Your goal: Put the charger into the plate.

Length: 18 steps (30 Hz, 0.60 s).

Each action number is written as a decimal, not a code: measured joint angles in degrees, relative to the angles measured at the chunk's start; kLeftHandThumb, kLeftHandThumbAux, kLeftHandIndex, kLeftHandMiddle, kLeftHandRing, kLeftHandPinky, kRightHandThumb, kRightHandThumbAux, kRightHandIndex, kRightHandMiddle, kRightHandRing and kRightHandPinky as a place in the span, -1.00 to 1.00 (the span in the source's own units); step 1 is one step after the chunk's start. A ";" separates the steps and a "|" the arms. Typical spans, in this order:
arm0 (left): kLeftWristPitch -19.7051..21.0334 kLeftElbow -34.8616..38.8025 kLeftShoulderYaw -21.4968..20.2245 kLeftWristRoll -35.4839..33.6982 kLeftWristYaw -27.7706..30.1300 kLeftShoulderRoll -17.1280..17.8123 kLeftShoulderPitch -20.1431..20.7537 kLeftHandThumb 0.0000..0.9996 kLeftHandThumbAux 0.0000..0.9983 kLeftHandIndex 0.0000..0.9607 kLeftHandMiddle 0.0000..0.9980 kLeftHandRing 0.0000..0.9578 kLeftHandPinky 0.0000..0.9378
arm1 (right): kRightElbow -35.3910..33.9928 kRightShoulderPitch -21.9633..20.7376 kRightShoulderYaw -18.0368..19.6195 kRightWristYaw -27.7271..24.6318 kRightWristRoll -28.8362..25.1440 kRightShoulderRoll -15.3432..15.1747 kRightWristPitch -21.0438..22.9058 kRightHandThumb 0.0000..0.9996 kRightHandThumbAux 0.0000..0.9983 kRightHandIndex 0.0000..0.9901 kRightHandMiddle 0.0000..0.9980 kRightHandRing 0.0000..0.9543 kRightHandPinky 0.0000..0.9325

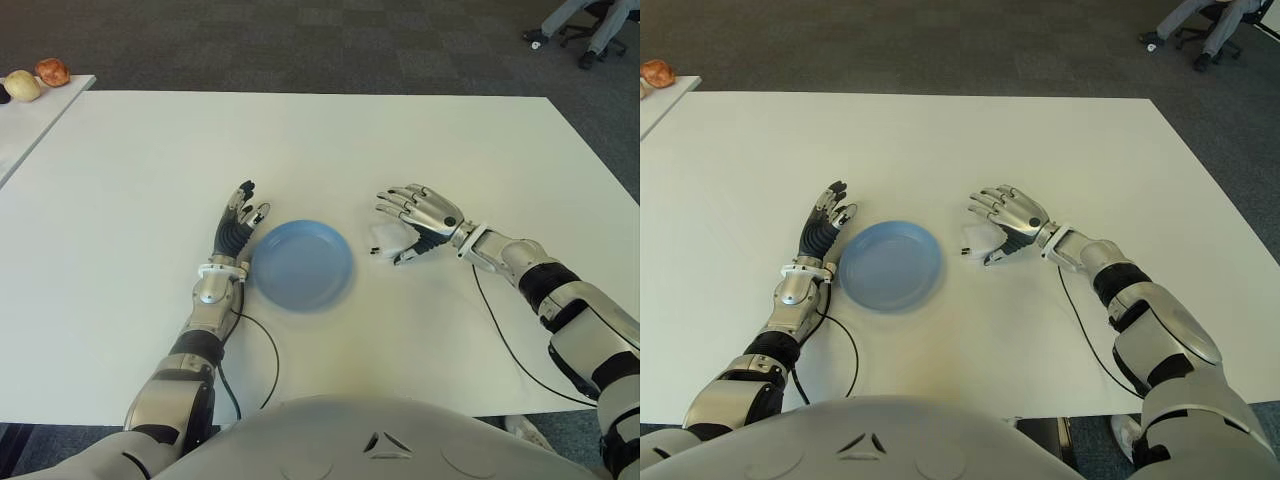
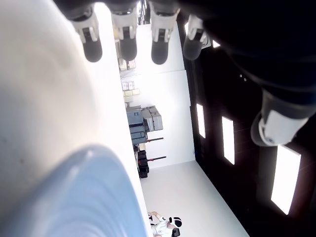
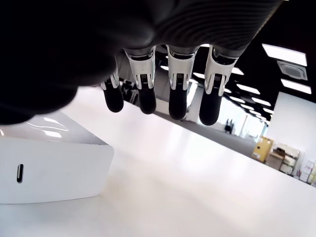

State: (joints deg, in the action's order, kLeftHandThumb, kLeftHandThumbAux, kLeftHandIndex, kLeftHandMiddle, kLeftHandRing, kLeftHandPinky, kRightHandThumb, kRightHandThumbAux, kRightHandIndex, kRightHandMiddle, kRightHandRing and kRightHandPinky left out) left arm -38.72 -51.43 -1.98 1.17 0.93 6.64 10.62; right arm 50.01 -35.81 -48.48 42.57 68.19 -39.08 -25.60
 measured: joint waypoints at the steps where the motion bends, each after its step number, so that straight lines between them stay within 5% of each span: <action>1: 0.00 0.03 0.00 -0.01 0.01 0.00 -0.02 -1.00 -0.08 -0.87 -0.79 -0.82 -0.81 | 0.13 0.15 0.15 0.05 -0.27 0.10 0.01 0.23 -0.13 -0.75 -0.62 -0.50 -0.34; 18: -0.20 0.02 -0.04 -0.12 1.14 0.02 -0.07 -1.00 -0.08 -0.78 -0.73 -0.76 -0.73 | 2.12 0.97 0.79 1.88 -1.38 0.99 -0.06 0.18 -0.06 -0.72 -0.55 -0.41 -0.26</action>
State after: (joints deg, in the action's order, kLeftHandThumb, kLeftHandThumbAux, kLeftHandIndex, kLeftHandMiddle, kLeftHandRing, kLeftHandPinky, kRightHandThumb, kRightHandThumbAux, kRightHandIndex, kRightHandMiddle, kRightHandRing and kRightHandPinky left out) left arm -38.91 -51.42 -2.02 1.05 2.07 6.66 10.56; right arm 52.13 -34.84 -47.69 44.45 66.81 -38.09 -25.66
